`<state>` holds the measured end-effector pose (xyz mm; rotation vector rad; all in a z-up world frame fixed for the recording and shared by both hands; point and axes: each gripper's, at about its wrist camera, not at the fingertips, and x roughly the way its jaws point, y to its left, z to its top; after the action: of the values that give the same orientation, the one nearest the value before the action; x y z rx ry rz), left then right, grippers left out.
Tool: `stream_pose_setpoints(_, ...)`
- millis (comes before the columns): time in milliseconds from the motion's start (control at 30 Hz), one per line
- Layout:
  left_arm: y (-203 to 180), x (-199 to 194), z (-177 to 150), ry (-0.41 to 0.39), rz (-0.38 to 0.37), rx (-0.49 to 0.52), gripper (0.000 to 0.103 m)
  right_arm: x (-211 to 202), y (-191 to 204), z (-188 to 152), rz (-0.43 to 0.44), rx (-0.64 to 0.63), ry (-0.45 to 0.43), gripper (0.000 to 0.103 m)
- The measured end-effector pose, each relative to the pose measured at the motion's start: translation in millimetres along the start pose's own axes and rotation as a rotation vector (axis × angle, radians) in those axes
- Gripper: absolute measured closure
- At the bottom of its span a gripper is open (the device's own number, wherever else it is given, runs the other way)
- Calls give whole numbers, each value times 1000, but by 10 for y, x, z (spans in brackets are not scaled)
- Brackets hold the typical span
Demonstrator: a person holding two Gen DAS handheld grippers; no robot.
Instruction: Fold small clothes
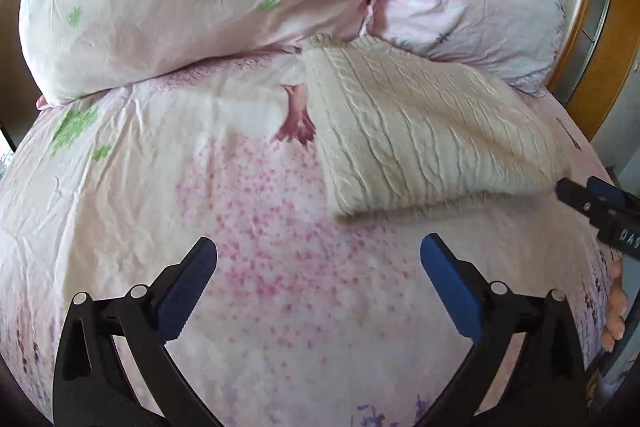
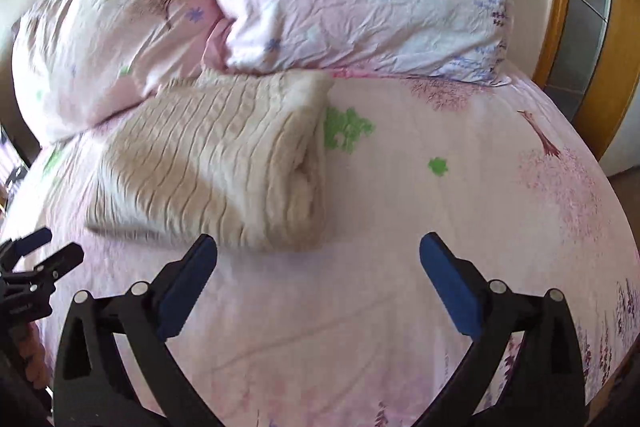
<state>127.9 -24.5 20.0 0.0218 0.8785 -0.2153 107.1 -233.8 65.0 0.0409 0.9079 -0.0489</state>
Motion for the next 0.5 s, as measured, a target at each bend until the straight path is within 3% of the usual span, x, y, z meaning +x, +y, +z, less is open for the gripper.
stream_pose_setpoints(67, -117, 91, -51, 31, 34, 25, 1, 102, 233, -122, -50, -38, 25, 2)
stream_pose_setpoints(200, -186, 202, -153, 74, 125, 69, 1, 290, 316, -270, -79, -7, 99, 2)
stream_pose_setpoints(300, -127, 214, -178, 73, 102, 23, 1, 291, 299, -302, -71, 5, 111, 2)
stream_pose_setpoints(500, -133, 209, -174, 74, 106, 26, 1, 318, 249, -328, -46, 21, 108, 2)
